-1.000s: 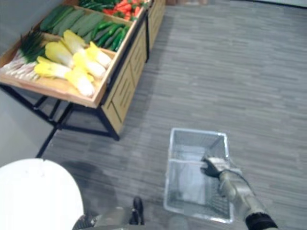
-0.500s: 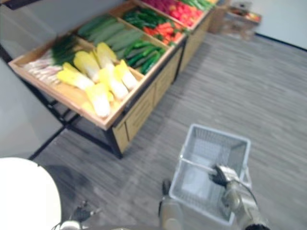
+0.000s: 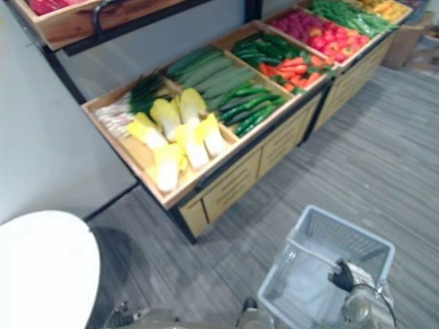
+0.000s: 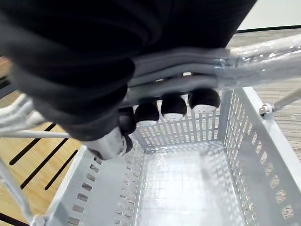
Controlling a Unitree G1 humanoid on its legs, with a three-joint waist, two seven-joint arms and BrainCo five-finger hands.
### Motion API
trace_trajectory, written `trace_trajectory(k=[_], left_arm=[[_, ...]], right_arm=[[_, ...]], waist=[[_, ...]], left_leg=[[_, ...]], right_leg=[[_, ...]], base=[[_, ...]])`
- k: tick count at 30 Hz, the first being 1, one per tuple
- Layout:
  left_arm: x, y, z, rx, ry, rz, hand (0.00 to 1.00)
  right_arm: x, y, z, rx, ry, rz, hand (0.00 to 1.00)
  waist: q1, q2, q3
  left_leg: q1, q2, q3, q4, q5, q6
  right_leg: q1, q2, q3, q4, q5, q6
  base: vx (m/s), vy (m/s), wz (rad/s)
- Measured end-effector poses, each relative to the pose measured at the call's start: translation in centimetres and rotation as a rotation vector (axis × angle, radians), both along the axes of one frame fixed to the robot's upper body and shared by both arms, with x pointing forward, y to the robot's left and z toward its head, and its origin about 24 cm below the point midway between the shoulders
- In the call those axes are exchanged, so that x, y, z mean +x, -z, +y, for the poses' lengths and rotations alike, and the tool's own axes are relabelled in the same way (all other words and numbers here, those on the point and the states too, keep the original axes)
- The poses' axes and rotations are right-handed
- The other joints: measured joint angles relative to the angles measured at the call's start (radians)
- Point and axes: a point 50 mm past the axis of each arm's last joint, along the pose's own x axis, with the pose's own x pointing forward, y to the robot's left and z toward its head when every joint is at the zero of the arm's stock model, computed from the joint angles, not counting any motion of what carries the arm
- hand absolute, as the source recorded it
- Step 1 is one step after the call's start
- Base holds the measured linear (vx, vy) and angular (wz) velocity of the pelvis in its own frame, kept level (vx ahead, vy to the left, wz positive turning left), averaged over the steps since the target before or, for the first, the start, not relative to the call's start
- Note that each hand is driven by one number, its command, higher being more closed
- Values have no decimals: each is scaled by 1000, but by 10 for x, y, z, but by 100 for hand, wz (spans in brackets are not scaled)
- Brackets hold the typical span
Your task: Pick vegetable in the basket
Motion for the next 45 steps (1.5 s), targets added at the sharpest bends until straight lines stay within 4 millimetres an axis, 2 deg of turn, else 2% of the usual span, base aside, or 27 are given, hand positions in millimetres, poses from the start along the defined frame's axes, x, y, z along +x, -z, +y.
trace_trajectory(k=[2, 5, 6, 9, 12, 13, 14, 15, 16, 18, 19, 20, 21, 22, 24, 26, 27, 29, 30, 31, 32, 34, 36, 38, 41, 43, 45], left_arm=[[-1, 0, 0, 1, -11, 1, 0], [-4, 0, 2, 14, -26, 8, 0], [-4, 0, 4, 23, -26, 8, 0], [-1, -1, 7, 33, -22, 3, 0], [-1, -1, 8, 41, -16, 5, 0], [-1, -1, 9, 44, -14, 9, 0], [-3, -1, 9, 43, -15, 16, 0], [-8, 1, 9, 43, -14, 33, 0], [-9, 0, 13, 57, -5, 37, 0], [-9, -3, 27, 97, 21, 42, 0], [-8, -5, 33, 114, 28, 40, 0], [-6, -6, 35, 122, 27, 35, 0], [-3, -7, 37, 132, 25, 26, 0], [2, -8, 38, 133, 18, 10, 0], [7, -9, 34, 121, 7, -11, 0], [12, -9, 33, 119, 5, -23, 0], [15, -10, 33, 119, 6, -29, 0], [16, -12, 40, 137, 8, -34, 0], [15, -13, 46, 151, 7, -28, 0], [14, -9, 33, 117, -3, -17, 0], [15, -8, 29, 103, 1, -18, 0], [15, -5, 15, 62, -1, -22, 0], [16, -5, 15, 57, -9, -24, 0], [14, -4, 16, 50, -51, -27, 0], [17, -5, 11, 41, -61, -39, 0], [17, -5, 11, 52, -67, -41, 0], [14, -4, 11, 52, -70, -34, 0]], right_arm=[[4, 0, 2, 3, -11, -3, 100], [4, 4, 8, 6, -32, -1, 100], [3, 6, 11, 18, -35, 1, 100], [0, 11, 14, 33, -27, 10, 100], [-2, 17, 13, 43, 14, 35, 100], [-2, 20, 14, 52, 41, 35, 100], [0, 21, 14, 53, 52, 30, 100], [5, 20, 15, 52, 59, 19, 100], [7, 19, 15, 55, 71, -2, 100], [3, 24, 20, 78, 91, -1, 100], [-6, 31, 25, 98, 102, 24, 100], [-9, 34, 27, 107, 107, 39, 100], [-11, 38, 30, 120, 110, 49, 100], [-8, 37, 31, 123, 109, 44, 100], [-2, 34, 30, 124, 112, 28, 100], [-1, 33, 28, 127, 121, 26, 100], [-2, 33, 27, 127, 134, 24, 100], [-16, 37, 26, 139, 166, 44, 100], [-20, 39, 26, 146, 183, 49, 100], [-16, 35, 20, 136, 212, 35, 100], [-15, 34, 19, 134, 208, 26, 100], [-11, 33, 19, 135, 200, 28, 100], [-9, 32, 19, 138, 194, 22, 100], [-12, 33, 18, 137, 196, 28, 100], [-22, 36, 14, 140, 235, 43, 100], [-39, 39, 7, 143, 302, 64, 100], [-39, 38, 5, 140, 320, 49, 100]], waist=[[3, 6, 0], [24, 19, -8], [23, 3, -5], [21, -15, -2], [23, -26, 0], [26, -28, 1], [27, -26, 0], [26, -18, 1], [23, -32, 4], [21, -62, 6], [14, -73, 4], [13, -78, 4], [12, -78, 4], [9, -64, 9], [-6, -40, 24], [-6, -33, 28], [-10, -38, 27], [-21, -75, 20], [-29, -90, 19], [-23, -37, 22], [-28, -34, 18], [-22, -11, 9], [-24, 2, 0], [-25, -4, -6], [-35, -12, -19], [-32, -10, -20], [-29, -11, -20]], left_leg=[[-15, -6, -10, -164, 50, -4], [-1, -9, 27, -166, 134, 3], [2, -33, 47, -155, 115, 20], [3, -74, 76, -99, 72, 54], [10, -99, 104, -53, 19, 76], [26, -102, 117, -42, -18, 74], [39, -99, 126, -42, -30, 79], [66, -88, 148, -56, -38, 85], [107, -92, 164, -74, -40, 89], [173, -106, 165, -93, -51, 107], [195, -101, 157, -94, -60, 116], [200, -95, 153, -94, -61, 116], [200, -79, 145, -95, -63, 117], [197, -61, 139, -97, -62, 116], [198, -32, 123, -111, -59, 111], [201, -14, 118, -111, -58, 106], [205, -9, 104, -111, -59, 86], [230, -8, 71, -115, -88, 12], [244, -5, 59, -122, -103, -12], [255, 58, 52, -133, -94, -50], [254, 69, 51, -136, -72, -59], [258, 119, 55, -164, 22, -82], [247, 149, 42, -165, 74, -95], [215, 166, 36, -156, 124, -101], [144, 165, 48, -143, 219, -86], [131, 166, 124, -182, 298, -74], [126, 165, 156, -192, 303, -71]], right_leg=[[0, 2, 17, 5, -5, 23], [18, -1, 63, -14, 8, 62], [40, -20, 71, -50, 24, 86], [59, -59, 99, -88, 52, 117], [61, -93, 117, -69, 51, 132], [47, -104, 133, -13, 35, 153], [25, -105, 146, 34, 34, 155], [-38, -105, 172, 176, 34, 155], [-111, -118, 202, 353, 38, 149], [-171, -144, 230, 549, 75, 128], [-188, -147, 227, 597, 65, 127], [-188, -147, 214, 596, 51, 111], [-197, -132, 180, 557, 3, 91], [-204, -106, 152, 473, -14, 74], [-210, -68, 147, 328, -13, 75], [-216, -62, 169, 172, 11, 97], [-217, -72, 197, 91, 45, 96], [-193, -100, 223, 50, 172, 85], [-180, -109, 223, 71, 155, 134], [-188, -54, 182, 117, 114, 119], [-190, -47, 171, 130, 84, 111], [-194, 1, 144, 151, 52, 70], [-185, 27, 112, 140, 39, 49], [-173, 35, 81, 131, 29, 33], [-139, 14, -10, 97, 23, 24], [-90, 7, -90, 59, 22, 19], [-87, 6, -111, 51, 25, 12]], base=[[100, 245, -20], [116, 201, -46], [214, 290, -28], [189, 199, -18], [162, 146, -21], [162, 147, -34], [86, 129, -49], [77, 158, -52], [84, 168, -44], [136, 115, -1], [174, 54, 21], [201, 8, 25], [238, -30, 16], [243, -48, 11], [226, -88, 12], [261, -177, 17], [356, -320, 37], [352, -407, 58], [296, -446, 37], [213, -338, 26], [255, -383, 11], [235, -384, 9], [123, -299, 21], [99, -275, 43], [64, -152, 91], [33, -124, 107], [-10, -18, 43]])
